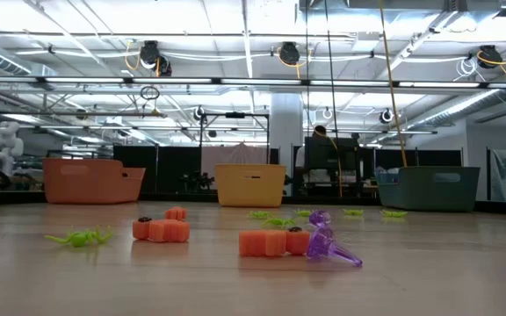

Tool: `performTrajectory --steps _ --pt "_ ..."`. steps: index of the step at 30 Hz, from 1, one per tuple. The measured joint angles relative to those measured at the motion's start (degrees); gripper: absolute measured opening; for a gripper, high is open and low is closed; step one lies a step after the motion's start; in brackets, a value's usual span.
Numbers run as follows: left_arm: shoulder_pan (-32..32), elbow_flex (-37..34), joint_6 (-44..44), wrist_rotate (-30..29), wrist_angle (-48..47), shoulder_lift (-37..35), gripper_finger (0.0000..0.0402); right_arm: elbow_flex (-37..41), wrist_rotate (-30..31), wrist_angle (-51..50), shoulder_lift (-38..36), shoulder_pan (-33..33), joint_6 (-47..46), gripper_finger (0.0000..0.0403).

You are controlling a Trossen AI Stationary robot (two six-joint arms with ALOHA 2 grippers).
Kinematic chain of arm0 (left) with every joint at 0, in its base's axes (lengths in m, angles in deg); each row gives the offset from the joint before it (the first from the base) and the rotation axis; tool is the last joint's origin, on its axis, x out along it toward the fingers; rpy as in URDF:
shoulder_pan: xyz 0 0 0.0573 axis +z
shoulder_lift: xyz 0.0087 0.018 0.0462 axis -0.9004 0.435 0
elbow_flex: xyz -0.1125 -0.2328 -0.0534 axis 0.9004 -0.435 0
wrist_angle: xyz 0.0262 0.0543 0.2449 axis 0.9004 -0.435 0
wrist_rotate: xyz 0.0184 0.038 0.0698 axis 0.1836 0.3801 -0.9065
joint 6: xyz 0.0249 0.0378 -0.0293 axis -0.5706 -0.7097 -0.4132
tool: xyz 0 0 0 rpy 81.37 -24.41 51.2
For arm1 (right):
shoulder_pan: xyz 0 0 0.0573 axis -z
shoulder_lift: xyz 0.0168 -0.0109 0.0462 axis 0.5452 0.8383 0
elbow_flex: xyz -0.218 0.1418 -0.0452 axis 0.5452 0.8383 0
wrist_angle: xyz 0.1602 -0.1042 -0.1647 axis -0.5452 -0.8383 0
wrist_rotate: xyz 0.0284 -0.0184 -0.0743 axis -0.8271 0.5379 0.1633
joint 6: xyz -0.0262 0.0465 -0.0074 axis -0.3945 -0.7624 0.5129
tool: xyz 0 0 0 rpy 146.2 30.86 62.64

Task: Sort Halloween decoration
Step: Put the green spider toy into the orange bin

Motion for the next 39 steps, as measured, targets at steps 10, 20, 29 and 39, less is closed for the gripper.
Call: performTrajectory --steps 10,20,29,39 --pt "0.00 0.00 -0.02 0.00 0.00 0.00 0.0157 0.00 0.07 0.01 0.00 0.00 7.18 0.0000" --pt "0.00 0.00 -0.02 0.00 0.00 0.00 0.0157 0.00 1.76 -0.01 0.00 0.00 9.80 0.0000" --pt "0.00 0.00 -0.02 0.00 0.00 0.00 0.0157 0.00 2.84 0.01 0.00 0.00 9.78 0.0000" --pt "0.00 0.00 -0.02 0.00 0.00 0.00 0.0157 0.00 2.84 -0.01 0.00 0.00 9.47 0.0000"
